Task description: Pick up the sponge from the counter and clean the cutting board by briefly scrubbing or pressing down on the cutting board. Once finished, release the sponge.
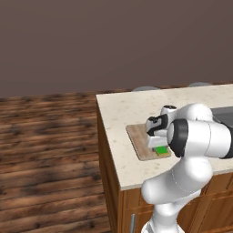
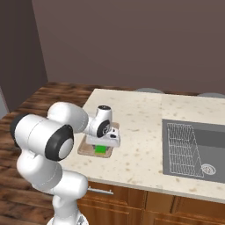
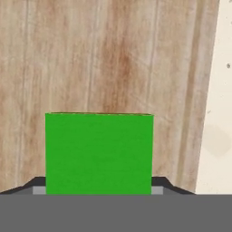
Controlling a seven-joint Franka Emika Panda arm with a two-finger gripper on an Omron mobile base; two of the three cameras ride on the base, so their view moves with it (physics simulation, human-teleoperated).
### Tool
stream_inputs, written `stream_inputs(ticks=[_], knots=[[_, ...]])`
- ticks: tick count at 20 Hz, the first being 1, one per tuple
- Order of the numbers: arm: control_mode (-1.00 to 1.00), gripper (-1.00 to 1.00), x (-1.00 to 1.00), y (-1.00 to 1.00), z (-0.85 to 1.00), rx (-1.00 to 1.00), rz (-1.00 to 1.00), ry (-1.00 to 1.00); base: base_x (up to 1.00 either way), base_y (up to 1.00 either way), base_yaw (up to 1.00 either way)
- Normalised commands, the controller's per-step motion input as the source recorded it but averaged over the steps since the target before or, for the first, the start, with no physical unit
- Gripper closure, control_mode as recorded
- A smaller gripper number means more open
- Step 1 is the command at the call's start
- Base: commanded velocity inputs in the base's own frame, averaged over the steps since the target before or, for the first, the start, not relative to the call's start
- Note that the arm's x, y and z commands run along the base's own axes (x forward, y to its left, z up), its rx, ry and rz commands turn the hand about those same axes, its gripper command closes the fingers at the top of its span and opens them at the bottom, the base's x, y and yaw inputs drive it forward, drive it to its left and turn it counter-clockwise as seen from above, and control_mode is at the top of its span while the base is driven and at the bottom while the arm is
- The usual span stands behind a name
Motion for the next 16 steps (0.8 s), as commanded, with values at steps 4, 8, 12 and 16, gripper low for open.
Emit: stream_inputs(ticks=[4,8,12,16], knots=[[-1.00,1.00,0.31,0.00,0.00,0.00,0.00,0.00,0.00,0.00,0.00],[-1.00,1.00,0.38,0.00,0.00,0.00,0.00,0.00,0.00,0.00,0.00],[-1.00,1.00,0.32,0.00,-0.03,0.00,0.00,0.00,0.00,0.00,0.00],[-1.00,1.00,0.17,0.00,-0.32,0.00,0.00,0.00,0.00,0.00,0.00]])
